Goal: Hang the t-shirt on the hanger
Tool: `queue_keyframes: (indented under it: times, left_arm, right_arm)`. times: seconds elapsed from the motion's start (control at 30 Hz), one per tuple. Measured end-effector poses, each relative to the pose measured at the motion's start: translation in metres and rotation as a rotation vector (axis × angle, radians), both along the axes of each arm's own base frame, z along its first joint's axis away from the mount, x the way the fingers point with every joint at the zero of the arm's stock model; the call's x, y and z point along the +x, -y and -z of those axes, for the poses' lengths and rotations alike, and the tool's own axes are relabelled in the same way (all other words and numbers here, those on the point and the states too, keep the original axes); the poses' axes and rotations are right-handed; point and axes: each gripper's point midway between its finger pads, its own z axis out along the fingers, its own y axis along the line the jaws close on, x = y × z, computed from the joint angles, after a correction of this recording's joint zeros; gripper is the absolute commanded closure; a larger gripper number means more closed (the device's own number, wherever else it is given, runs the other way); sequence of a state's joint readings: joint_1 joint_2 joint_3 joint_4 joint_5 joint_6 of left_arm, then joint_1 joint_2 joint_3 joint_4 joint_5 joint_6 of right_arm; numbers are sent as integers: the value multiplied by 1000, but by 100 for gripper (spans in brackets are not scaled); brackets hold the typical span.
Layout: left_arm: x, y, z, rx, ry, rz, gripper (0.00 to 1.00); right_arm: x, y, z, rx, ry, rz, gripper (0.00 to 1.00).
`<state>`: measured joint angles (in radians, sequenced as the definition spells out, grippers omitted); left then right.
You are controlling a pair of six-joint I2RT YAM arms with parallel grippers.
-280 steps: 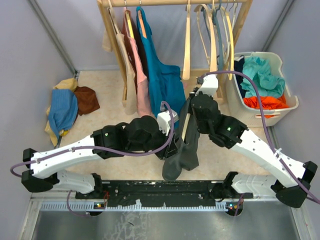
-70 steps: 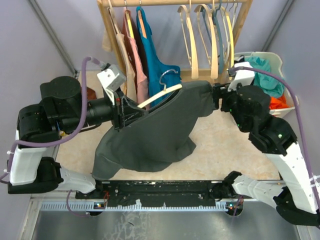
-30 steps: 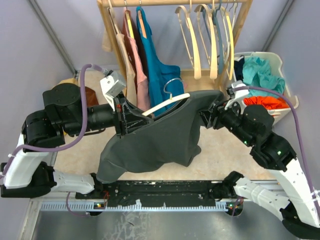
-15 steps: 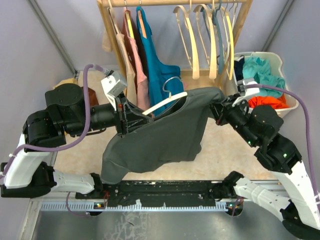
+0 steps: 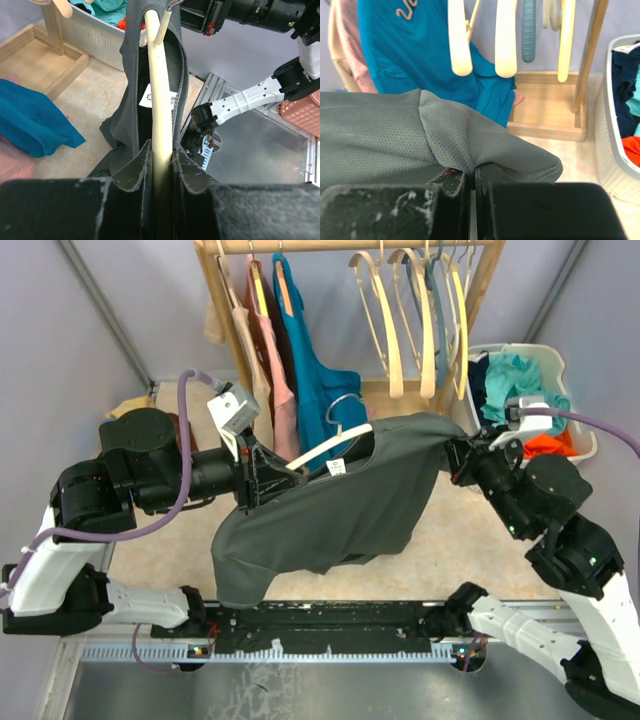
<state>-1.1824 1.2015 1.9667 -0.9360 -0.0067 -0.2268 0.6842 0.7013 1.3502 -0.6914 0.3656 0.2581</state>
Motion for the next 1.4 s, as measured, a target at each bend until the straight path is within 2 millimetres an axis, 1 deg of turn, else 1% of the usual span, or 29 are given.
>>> queue_keyframes:
  times: [0.2,0.4,0.43,0.47,0.53,0.57,0.63,0.73,0.87,0.93,1.0,1.07,1.17,1.4]
  left_arm:
    - [-1,2,-1,0,-1,7,97]
    - [-1,3,-2,-1,2,12,97]
    - [-1,3,-1,1,1,12,98]
    - [0,4,0,5,0,12,98]
    - [1,6,4,16,-1,12,98]
    - [1,8,7,23,-4,11,98]
    - [3,10,14,41,-11,9,98]
    - [6,14,26,70,-22,4,98]
    - [12,26,43,107,-35,-4,98]
    - [15,32,50,123,-41,-7,98]
    - [18,39,55,133,-45,-8,98]
    - [21,47,57,135,-46,-9,98]
    - [26,57,58,128,-42,-10,98]
    - [32,69,57,105,-32,-15,98]
  right_arm:
    - [21,2,12,-71,-56,87,100]
    - [30,0,18,-111,-86,108,100]
    - [30,0,21,-118,-95,105,95]
    - [29,-1,23,-124,-102,102,87]
    - [28,-2,25,-127,-110,87,65]
    - [25,-3,26,-135,-117,72,58]
    - [21,-6,24,-135,-124,44,50]
    - [10,-10,8,-105,-104,-13,43]
    - [-7,-20,-20,-36,-43,-121,40]
    - [-20,-27,-34,9,0,-197,39]
    - [-29,-37,-45,47,31,-271,38]
    - [-34,-48,-53,77,52,-330,37]
    - [-35,-60,-52,99,55,-385,37]
    - [-22,-80,-26,87,-2,-422,37]
